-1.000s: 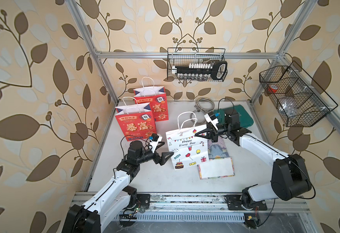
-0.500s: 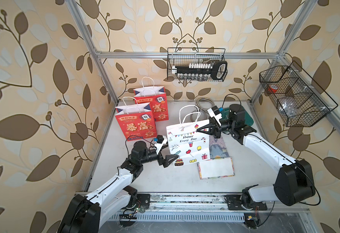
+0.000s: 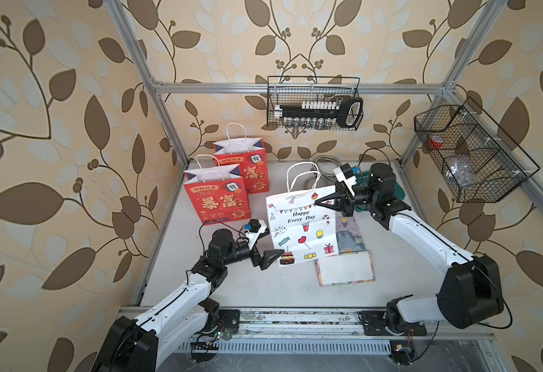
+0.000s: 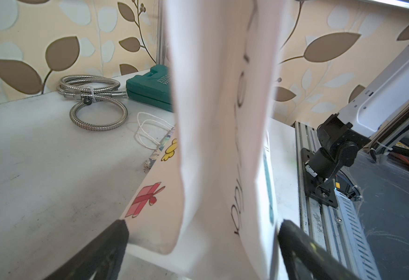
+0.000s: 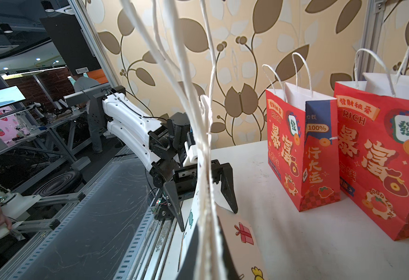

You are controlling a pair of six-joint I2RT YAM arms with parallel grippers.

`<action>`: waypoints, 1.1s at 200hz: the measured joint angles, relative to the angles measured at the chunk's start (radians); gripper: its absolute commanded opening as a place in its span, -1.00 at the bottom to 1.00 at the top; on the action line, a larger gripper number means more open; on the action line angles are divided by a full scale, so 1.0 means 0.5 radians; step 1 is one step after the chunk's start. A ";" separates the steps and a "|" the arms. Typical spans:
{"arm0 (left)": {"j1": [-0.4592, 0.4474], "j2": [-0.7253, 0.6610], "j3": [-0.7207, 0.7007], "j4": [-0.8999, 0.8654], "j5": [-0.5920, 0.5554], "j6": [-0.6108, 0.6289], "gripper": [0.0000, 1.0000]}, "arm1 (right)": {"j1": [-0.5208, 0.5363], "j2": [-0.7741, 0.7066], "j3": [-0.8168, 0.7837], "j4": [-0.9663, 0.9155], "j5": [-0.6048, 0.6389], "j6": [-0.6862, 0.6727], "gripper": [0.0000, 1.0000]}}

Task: Put away the paper bag
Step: Press the paper bag.

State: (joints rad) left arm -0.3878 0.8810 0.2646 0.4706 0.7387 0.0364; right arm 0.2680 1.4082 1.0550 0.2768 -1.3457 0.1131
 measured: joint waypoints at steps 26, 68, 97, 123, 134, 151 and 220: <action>-0.012 0.048 0.000 0.031 -0.034 0.052 0.66 | 0.005 0.000 0.000 0.070 0.022 0.069 -1.00; -0.017 0.101 0.013 0.084 -0.024 0.068 -0.14 | 0.017 0.000 0.000 0.121 0.060 0.126 -1.00; -0.025 0.124 0.034 0.117 -0.015 0.082 0.79 | 0.021 0.000 0.000 0.174 0.082 0.172 -1.00; -0.026 0.155 0.034 0.217 -0.031 0.021 0.98 | 0.028 0.000 0.000 0.255 0.096 0.250 -1.00; -0.026 0.187 0.034 0.289 -0.043 -0.008 0.98 | 0.033 0.000 0.000 0.291 0.098 0.283 -1.00; -0.026 0.256 0.035 0.410 -0.075 -0.056 0.98 | 0.040 0.000 0.001 0.332 0.102 0.327 -1.00; -0.089 0.536 0.148 0.813 -0.056 -0.226 -0.10 | 0.059 0.000 0.064 0.518 0.174 0.498 -1.00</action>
State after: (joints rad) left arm -0.4320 1.1488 0.3386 0.8768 0.7105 -0.0765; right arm 0.2974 1.4082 1.0870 0.5358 -1.2587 0.3622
